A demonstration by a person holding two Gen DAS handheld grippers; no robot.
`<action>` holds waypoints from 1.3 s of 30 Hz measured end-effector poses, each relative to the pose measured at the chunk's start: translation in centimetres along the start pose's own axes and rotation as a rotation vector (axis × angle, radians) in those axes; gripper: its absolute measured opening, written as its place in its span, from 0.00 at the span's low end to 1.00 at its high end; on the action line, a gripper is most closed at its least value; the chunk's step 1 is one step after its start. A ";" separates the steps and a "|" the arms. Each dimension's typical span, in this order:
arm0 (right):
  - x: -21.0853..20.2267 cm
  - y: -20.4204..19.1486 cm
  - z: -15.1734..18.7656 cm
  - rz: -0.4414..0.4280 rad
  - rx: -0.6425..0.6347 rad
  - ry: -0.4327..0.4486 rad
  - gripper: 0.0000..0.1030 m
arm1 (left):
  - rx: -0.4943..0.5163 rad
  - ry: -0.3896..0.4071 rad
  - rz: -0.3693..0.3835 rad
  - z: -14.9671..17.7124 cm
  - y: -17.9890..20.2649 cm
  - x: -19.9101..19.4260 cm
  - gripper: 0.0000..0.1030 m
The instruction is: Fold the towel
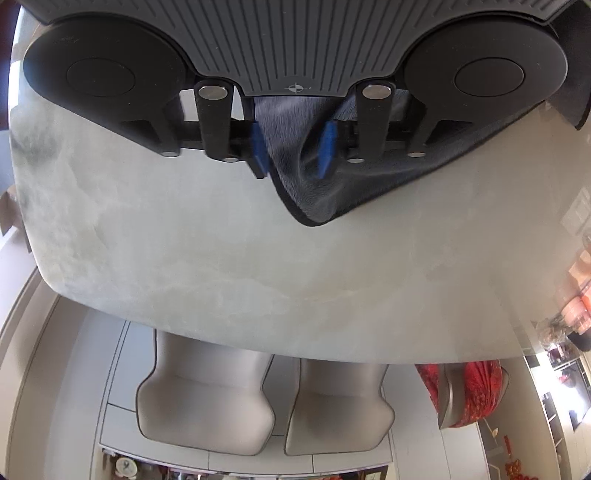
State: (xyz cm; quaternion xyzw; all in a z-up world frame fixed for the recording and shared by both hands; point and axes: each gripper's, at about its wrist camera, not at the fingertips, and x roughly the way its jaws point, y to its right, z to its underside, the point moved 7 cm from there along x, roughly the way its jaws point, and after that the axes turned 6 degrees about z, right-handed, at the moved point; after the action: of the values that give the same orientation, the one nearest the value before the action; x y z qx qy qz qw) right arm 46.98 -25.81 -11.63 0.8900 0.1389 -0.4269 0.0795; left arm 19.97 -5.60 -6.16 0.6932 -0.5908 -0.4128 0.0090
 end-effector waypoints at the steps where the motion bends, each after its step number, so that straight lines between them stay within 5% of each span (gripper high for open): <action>1: -0.4 -0.1 0.6 -0.007 0.002 -0.008 0.40 | -0.009 -0.015 0.013 0.4 0.4 0.3 0.34; 5: -2.0 0.8 4.4 0.023 0.009 -0.066 0.42 | -0.034 0.042 0.017 0.6 1.1 -1.5 0.45; 8: -2.7 2.2 7.1 0.071 0.080 -0.103 0.42 | -0.082 0.132 -0.167 0.0 -2.1 -3.7 0.63; 11: -3.1 3.2 9.1 0.088 0.199 -0.121 0.42 | -0.200 0.170 -0.388 0.9 -6.7 -5.5 0.65; 13: -3.5 3.1 9.5 0.057 0.268 -0.098 0.42 | -0.269 0.177 -0.471 0.5 -9.5 -5.9 0.64; 19: -3.4 3.5 8.6 0.109 0.318 -0.073 0.43 | -0.196 0.229 -0.495 -4.9 -13.6 -5.4 0.65; 29: -1.5 5.0 9.2 0.201 0.334 -0.102 0.44 | -0.194 0.159 -0.513 -15.0 -24.3 3.3 0.65; 39: -1.4 3.1 9.5 0.138 0.246 -0.078 0.44 | -0.161 0.034 -0.512 -16.2 -25.6 8.2 0.66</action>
State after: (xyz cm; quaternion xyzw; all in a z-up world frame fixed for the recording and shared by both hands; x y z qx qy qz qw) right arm 40.17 -31.49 -16.39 0.8832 0.0207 -0.4685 0.0043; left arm 49.83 -12.40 -12.89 0.8240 -0.3613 -0.4354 -0.0308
